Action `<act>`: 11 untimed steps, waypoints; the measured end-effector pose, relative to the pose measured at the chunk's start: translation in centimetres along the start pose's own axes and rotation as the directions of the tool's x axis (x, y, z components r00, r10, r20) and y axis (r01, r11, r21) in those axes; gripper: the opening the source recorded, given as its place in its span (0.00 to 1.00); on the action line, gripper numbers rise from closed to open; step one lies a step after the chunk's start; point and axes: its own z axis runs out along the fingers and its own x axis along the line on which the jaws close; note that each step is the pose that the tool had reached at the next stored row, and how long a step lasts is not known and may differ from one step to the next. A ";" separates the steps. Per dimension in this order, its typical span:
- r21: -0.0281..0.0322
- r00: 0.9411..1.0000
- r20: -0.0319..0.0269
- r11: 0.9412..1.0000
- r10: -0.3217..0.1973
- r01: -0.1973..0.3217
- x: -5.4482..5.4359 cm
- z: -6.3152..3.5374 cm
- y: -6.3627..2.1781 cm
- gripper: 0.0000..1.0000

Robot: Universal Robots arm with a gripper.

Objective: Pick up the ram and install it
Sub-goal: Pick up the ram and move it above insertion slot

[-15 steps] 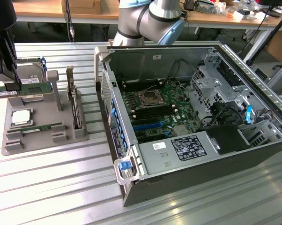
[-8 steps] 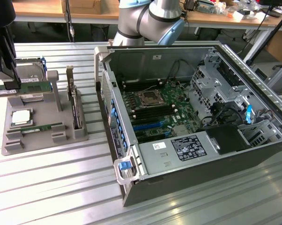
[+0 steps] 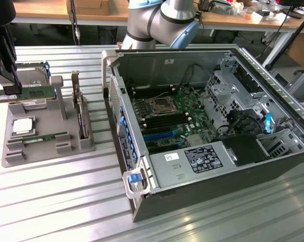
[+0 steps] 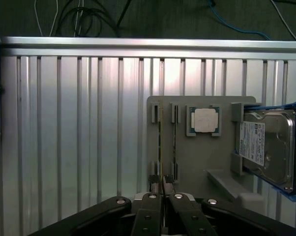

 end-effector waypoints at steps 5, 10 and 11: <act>0.000 1.000 0.000 1.000 0.000 0.000 0.0 -0.18 0.00 0.12; 0.000 1.000 0.000 1.000 0.000 0.000 0.0 -0.49 0.00 0.12; 0.000 1.000 0.000 1.000 0.000 0.000 0.0 -0.54 0.00 0.12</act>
